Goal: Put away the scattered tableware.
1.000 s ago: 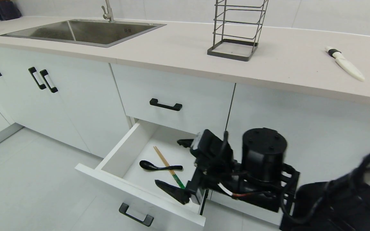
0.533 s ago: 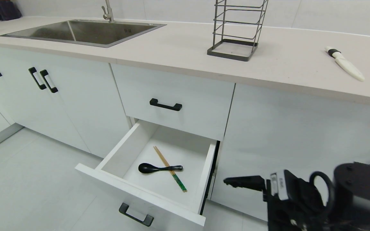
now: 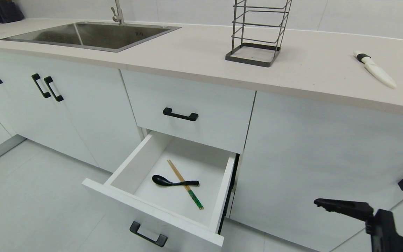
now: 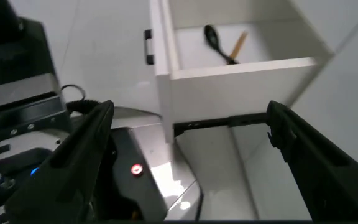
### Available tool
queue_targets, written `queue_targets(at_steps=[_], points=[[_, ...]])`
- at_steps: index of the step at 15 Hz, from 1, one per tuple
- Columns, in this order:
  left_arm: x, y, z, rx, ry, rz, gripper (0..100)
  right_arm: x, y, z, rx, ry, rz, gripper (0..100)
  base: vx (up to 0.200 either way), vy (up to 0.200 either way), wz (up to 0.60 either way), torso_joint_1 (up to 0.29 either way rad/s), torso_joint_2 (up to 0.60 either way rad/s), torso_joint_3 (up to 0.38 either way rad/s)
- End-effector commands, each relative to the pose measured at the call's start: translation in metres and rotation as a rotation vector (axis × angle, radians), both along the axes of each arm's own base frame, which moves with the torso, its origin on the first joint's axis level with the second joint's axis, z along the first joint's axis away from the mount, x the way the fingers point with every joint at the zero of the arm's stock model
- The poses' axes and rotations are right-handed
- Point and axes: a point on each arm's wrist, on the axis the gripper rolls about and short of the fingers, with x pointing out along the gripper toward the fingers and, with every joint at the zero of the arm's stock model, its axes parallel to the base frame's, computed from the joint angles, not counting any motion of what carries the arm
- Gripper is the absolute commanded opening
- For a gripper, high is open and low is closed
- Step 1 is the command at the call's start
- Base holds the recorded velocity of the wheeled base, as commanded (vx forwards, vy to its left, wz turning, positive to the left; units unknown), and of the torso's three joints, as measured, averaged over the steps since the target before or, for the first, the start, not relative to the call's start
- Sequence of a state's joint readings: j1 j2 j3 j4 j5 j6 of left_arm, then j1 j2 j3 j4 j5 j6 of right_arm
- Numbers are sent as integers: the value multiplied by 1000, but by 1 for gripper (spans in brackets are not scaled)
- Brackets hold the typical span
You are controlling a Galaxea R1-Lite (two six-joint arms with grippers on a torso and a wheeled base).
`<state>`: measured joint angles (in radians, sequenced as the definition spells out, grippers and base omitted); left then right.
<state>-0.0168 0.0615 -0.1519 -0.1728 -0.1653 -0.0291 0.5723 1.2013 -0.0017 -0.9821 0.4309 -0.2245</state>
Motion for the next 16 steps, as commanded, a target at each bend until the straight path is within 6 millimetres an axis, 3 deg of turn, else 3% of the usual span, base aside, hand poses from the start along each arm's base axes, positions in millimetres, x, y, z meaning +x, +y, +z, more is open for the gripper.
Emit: queue_targets(at_steps=[1,4,6,9,13,16], points=[[14,0,26,-49,214,-146,100,-17,-22,19,83,-153,-96,100,0,0,0,0,0,0],[41,-5,7,-23,630,-289,100,-44,-45,21,108,-223,-229,100,0,0,0,0,0,0],[51,-8,-8,-18,754,-339,100,-72,-57,8,99,-218,-292,100,0,0,0,0,0,0],[79,-15,-8,-12,875,-373,100,-104,-66,-15,99,-251,-418,100,0,0,0,0,0,0],[124,-25,-23,-2,1090,-351,100,-116,-64,-24,132,-284,-648,100,0,0,0,0,0,0],[152,-31,-37,6,1213,-333,100,-114,-67,-38,93,-153,-785,100,0,0,0,0,0,0]])
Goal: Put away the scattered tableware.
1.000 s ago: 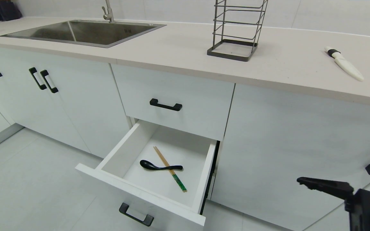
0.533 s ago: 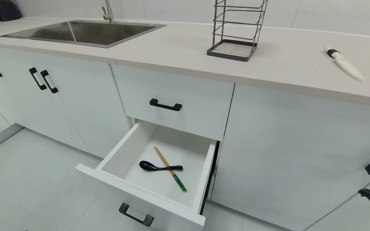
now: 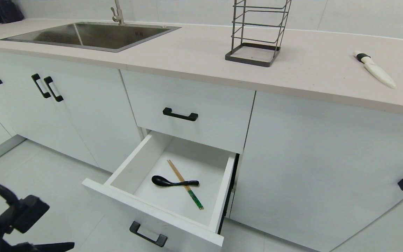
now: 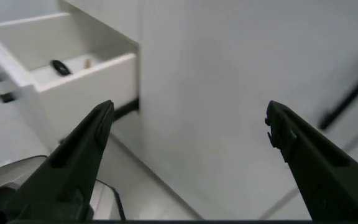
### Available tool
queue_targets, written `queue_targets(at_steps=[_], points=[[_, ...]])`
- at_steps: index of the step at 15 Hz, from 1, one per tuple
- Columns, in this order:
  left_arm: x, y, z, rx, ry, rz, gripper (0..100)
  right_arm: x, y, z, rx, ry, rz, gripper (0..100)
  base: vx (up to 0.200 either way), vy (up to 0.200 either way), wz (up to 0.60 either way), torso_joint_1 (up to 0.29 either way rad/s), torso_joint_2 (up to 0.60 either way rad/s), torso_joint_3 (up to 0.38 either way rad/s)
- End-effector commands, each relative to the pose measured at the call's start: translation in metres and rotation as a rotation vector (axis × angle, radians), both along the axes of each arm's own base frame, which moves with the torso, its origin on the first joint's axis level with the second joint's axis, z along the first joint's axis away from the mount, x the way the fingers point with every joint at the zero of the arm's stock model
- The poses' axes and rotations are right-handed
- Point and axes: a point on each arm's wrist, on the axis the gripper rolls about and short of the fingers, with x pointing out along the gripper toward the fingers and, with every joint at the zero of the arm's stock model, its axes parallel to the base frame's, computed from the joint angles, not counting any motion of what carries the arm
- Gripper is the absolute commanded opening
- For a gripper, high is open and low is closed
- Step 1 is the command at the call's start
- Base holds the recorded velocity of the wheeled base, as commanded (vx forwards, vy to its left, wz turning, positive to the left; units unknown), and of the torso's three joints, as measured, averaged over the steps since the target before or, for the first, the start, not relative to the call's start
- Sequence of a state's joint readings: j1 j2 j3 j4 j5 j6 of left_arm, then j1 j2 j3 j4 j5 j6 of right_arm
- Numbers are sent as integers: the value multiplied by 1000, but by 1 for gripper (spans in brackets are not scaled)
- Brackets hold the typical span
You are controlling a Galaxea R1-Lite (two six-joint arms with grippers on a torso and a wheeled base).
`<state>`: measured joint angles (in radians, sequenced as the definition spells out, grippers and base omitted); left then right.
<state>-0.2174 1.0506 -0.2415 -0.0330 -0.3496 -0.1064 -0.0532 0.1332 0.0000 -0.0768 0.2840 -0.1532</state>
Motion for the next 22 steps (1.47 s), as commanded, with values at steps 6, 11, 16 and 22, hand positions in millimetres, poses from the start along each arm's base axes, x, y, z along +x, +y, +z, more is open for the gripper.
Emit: queue_targets(at_steps=[6,11,16,22], points=[[73,-19,-43,127,102,-35,100,-3,-4,-9,57,53,-199,100,0,0,0,0,0,0],[69,-39,-41,186,51,-110,100,-3,-4,-9,50,52,-204,100,0,0,0,0,0,0],[87,-47,-35,197,-20,-80,100,-3,-4,-9,51,54,-203,100,0,0,0,0,0,0],[113,-56,-42,196,-76,-61,100,-3,-4,-9,53,54,-203,100,0,0,0,0,0,0]])
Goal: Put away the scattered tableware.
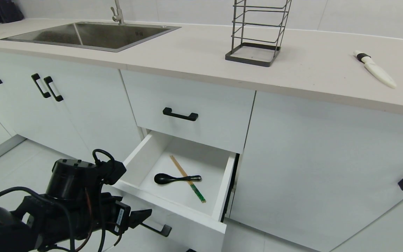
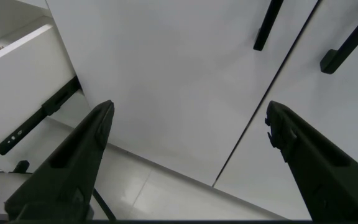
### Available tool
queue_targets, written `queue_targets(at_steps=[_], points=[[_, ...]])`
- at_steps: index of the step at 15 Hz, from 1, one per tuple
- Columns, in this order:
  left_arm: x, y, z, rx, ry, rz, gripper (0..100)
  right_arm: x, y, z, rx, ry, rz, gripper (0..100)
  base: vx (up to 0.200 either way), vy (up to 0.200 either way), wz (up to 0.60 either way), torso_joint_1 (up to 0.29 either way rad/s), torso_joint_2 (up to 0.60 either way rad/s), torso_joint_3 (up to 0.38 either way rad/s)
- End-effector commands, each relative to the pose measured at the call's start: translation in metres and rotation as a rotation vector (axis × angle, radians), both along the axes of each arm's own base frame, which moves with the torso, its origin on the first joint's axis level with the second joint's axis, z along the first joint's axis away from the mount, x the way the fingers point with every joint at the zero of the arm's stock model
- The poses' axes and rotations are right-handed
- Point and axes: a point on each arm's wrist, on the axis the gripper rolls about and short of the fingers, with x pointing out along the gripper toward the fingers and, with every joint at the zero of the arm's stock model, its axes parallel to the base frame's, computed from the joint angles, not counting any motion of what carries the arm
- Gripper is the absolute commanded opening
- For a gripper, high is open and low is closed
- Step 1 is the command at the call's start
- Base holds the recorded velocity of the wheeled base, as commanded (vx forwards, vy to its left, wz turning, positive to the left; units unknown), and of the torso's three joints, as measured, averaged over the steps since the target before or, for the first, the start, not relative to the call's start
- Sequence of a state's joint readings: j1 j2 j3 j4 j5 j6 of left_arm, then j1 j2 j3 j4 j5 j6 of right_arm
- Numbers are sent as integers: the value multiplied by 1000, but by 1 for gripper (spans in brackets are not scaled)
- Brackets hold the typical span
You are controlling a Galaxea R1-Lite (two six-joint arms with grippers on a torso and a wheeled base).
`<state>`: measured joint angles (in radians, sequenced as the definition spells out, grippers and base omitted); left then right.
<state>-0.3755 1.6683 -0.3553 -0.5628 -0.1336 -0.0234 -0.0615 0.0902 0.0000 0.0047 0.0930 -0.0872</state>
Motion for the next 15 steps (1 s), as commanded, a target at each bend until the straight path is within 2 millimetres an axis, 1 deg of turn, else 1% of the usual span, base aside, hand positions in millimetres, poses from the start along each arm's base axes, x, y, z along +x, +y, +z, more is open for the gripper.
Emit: queue_targets(at_steps=[1,4,6,10,11,13,15], points=[[3,-2,-5,8,18,-2,100,0,0,0,0,6,1,100,0,0,0,0,0,0],[12,-5,-1,-8,-20,-3,100,0,0,0,0,6,1,100,0,0,0,0,0,0],[18,-7,-4,-16,-42,-3,100,0,0,0,2,6,1,100,0,0,0,0,0,0],[39,-15,-17,-51,-130,-1,100,0,0,0,2,6,1,100,0,0,0,0,0,0],[43,-16,-18,-59,-150,-1,100,0,0,0,2,6,1,100,0,0,0,0,0,0],[58,-22,-20,-89,-224,-2,100,0,0,0,2,6,1,100,0,0,0,0,0,0],[68,-23,-21,-111,-276,5,100,0,0,0,2,6,1,100,0,0,0,0,0,0]])
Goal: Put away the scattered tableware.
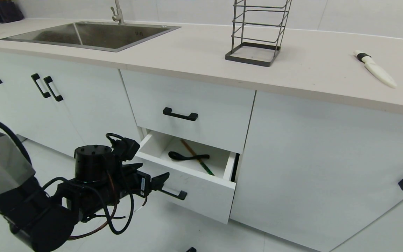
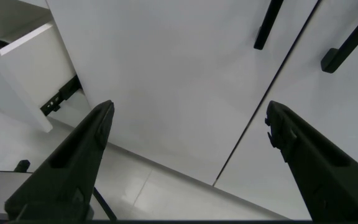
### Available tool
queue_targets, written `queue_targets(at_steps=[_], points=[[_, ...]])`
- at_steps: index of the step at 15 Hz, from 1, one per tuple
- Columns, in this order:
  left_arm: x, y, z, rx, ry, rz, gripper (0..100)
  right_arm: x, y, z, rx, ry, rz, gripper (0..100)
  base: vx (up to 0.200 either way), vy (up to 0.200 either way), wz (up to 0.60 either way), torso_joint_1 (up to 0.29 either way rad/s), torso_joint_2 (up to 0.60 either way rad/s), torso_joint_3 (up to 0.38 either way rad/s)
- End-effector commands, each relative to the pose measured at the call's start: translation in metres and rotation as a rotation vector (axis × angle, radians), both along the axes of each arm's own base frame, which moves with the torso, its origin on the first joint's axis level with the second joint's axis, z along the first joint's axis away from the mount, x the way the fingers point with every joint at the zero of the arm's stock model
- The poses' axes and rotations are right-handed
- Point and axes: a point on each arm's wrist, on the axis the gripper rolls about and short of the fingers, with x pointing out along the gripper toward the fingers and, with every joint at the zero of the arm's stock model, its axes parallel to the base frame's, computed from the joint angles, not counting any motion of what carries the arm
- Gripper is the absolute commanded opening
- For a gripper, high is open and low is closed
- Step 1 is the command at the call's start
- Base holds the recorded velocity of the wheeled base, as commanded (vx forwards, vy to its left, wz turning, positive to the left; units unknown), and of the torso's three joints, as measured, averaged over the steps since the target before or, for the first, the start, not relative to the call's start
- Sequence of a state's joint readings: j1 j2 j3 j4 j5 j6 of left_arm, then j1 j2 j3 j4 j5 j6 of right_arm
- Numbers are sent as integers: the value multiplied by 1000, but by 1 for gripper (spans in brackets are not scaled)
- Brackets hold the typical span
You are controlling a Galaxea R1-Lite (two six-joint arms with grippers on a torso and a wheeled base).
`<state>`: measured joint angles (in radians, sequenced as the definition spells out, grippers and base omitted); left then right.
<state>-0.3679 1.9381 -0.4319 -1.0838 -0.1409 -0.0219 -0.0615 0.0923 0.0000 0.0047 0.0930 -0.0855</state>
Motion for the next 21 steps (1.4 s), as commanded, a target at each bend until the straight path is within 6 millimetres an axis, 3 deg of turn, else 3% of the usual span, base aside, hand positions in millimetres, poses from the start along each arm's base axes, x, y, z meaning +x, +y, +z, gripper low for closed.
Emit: queue_targets(at_steps=[1,16,21], points=[[7,-2,-12,8,23,5,100,0,0,0,0,4,1,100,0,0,0,0,0,0],[86,-4,-11,-63,-198,24,100,0,0,0,3,4,-1,100,0,0,0,0,0,0],[91,-6,-13,-75,-228,18,100,0,0,0,3,4,-1,100,0,0,0,0,0,0]])
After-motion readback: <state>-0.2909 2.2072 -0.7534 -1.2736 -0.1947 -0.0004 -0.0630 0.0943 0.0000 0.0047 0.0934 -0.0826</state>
